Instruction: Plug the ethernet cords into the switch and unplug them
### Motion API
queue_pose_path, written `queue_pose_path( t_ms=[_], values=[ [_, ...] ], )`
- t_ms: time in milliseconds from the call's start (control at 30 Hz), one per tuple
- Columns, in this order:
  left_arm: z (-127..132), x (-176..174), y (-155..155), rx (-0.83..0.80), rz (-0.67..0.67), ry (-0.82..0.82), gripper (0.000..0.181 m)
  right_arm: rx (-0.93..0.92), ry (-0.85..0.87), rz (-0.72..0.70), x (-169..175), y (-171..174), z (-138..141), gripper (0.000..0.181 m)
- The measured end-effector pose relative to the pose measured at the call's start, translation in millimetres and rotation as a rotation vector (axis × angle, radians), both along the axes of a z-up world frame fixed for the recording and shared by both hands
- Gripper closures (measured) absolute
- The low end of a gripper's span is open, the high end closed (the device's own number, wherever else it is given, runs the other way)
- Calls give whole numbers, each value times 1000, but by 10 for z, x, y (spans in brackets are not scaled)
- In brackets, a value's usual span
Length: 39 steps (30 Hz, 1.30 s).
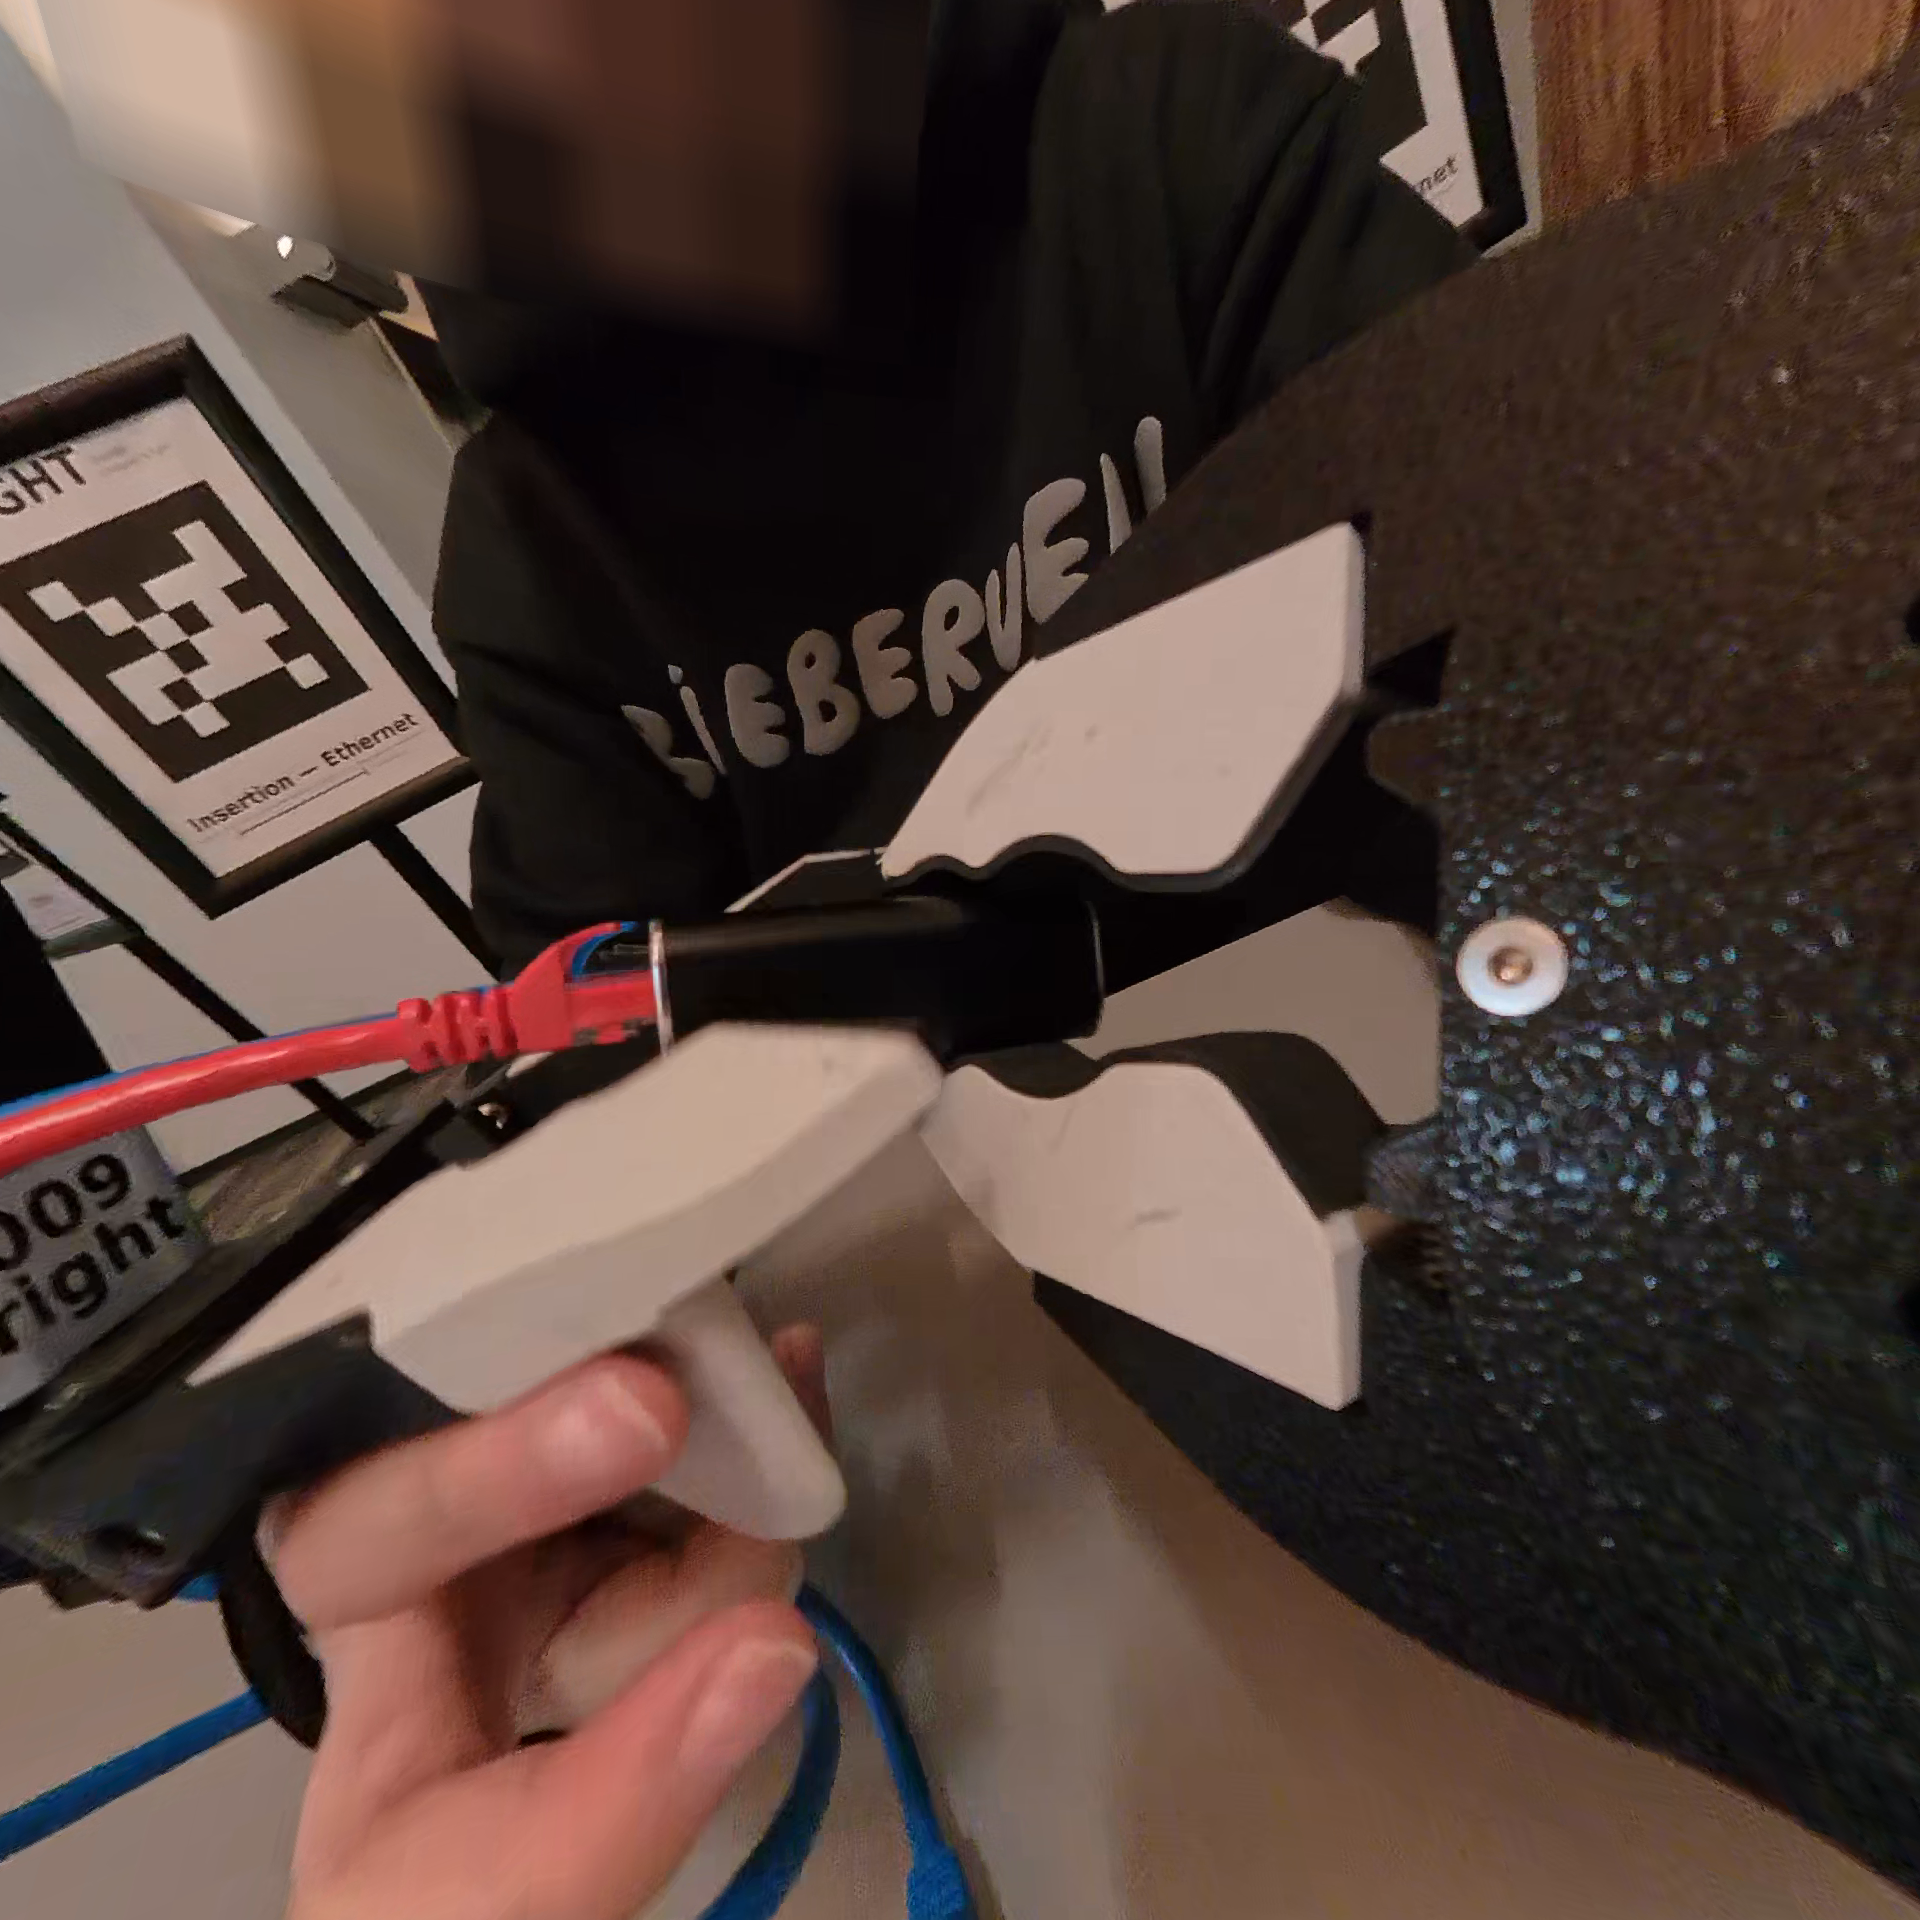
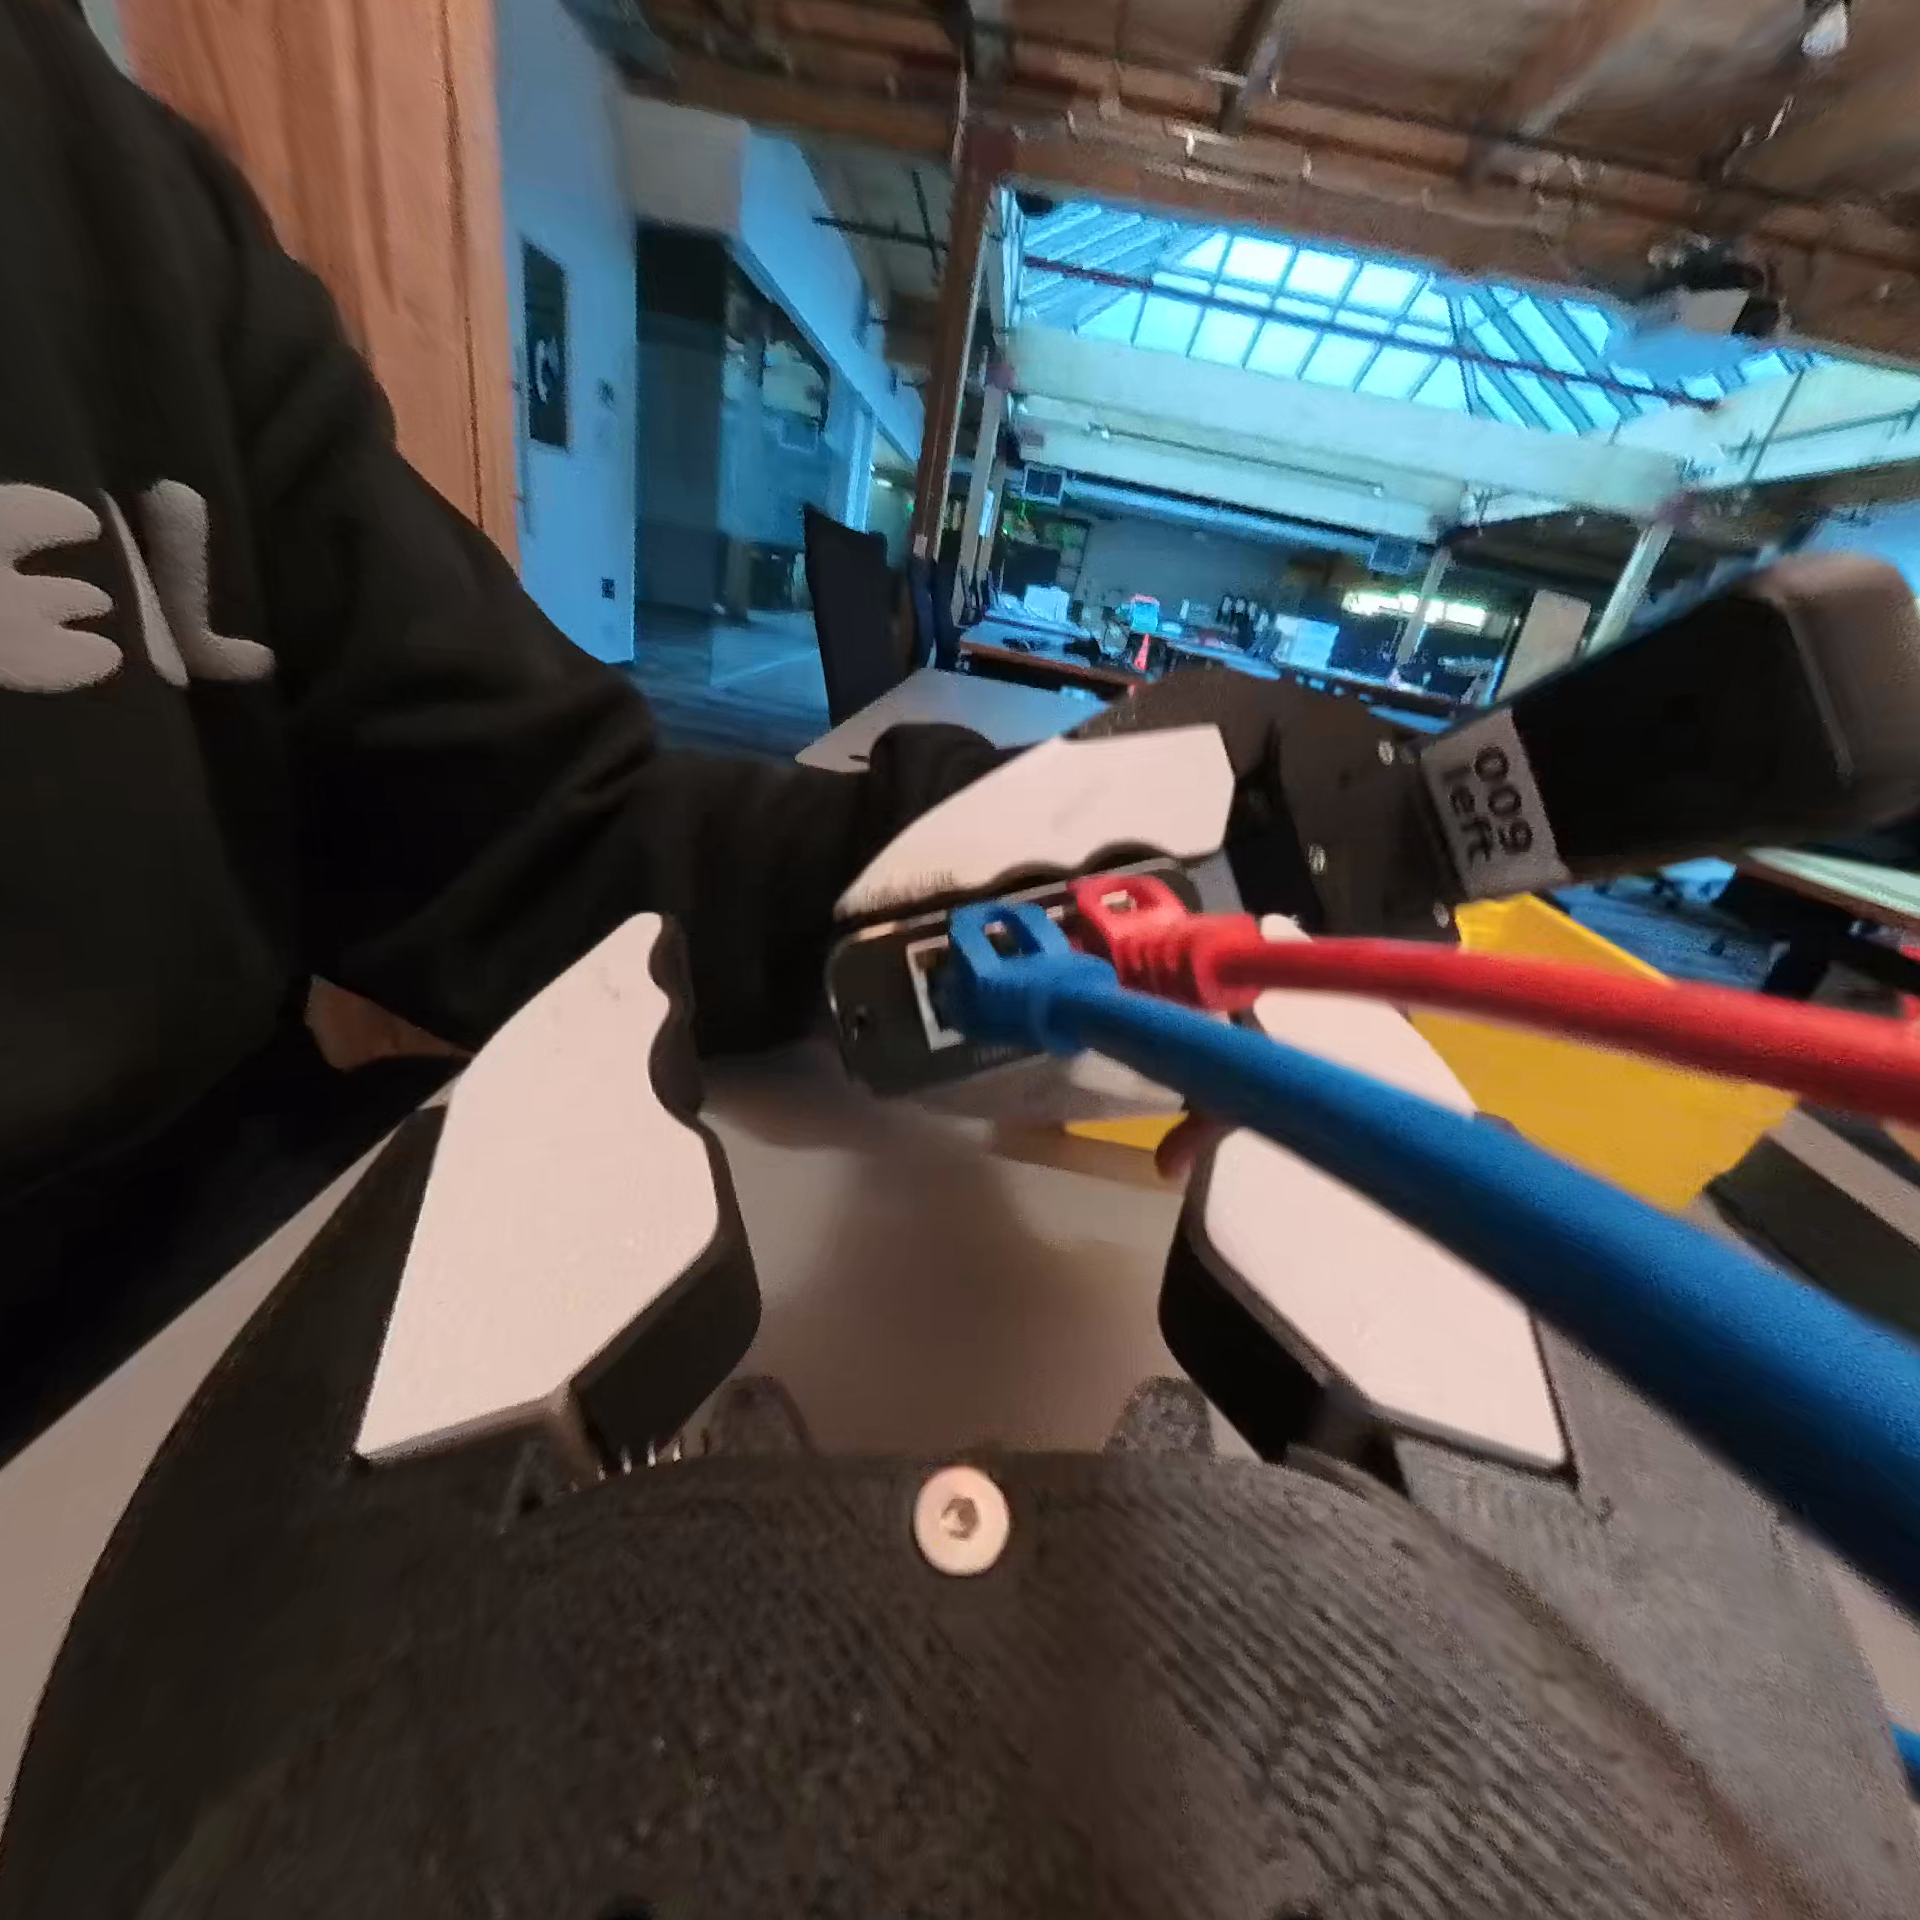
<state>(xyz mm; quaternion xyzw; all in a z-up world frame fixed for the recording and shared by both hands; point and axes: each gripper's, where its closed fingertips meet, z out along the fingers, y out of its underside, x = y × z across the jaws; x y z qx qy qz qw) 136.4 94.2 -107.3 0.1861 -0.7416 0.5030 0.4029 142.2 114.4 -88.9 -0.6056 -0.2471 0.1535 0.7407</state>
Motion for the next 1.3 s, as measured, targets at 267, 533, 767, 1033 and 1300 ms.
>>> queue_pose_path(
  t_ms=[267,533,767,1033,1300],
  values=[
    [-114,86,-87,22,22,24,156,-1,-147,-87,64,31,-100,100],
    [184,668,-91,-176,386,-19,147,197,31,-479,769,-35,271,100],
    [153,839,-204,-224,416,148,155,158,16,-532,912,-68,189,100],
    [32,709,-43,-49,389,158,157,-28,-242,-491,780,-27,-194,98],
    [-12,628,-31,-8,345,150,157,22,-149,-403,715,-56,-161,116]
  ],
)
